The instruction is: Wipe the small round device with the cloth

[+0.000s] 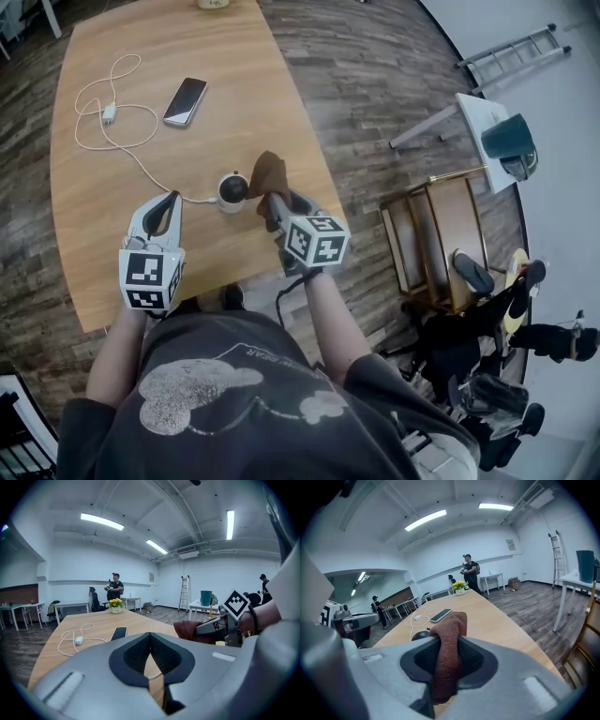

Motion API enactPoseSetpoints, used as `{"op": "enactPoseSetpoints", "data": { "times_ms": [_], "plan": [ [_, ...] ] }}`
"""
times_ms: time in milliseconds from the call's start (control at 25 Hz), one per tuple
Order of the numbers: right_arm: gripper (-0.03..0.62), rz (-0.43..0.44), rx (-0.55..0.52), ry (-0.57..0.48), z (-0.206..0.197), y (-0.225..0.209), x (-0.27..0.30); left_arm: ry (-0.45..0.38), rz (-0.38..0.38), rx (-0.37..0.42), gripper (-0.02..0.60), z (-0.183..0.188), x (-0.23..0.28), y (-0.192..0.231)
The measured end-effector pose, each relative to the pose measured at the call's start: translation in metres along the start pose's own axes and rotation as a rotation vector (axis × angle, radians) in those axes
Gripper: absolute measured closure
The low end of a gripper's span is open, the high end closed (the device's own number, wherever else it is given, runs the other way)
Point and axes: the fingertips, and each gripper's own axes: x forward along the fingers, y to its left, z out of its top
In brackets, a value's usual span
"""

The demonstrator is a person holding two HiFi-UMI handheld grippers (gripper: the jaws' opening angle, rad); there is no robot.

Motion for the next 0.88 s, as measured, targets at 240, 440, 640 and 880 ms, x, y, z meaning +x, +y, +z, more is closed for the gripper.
{"op": "enactPoseSetpoints", "data": {
  "times_ms": [240,440,640,880],
  "plan": [
    [0.520,0.053,-0.020,0.098,-0.023,0.007,0.028,0.005,0.033,-0.006,0.563,0.001,0.002,0.003],
    [0.520,0.070,-0.083,0.210,-0.053,0.008,0.043,0.029,0.062,-0.025,0.563,-0.008,-0.004,0.005],
    [0.520,0.069,-0.119,0.280,-0.068,0.004,0.049,0.051,0.092,-0.042,0.562,-0.018,-0.008,0.006],
    [0.520,0.051,-0.129,0.276,-0.064,-0.003,0.043,0.050,0.085,-0.063,0.563,-0.022,-0.010,0.002]
  ]
}}
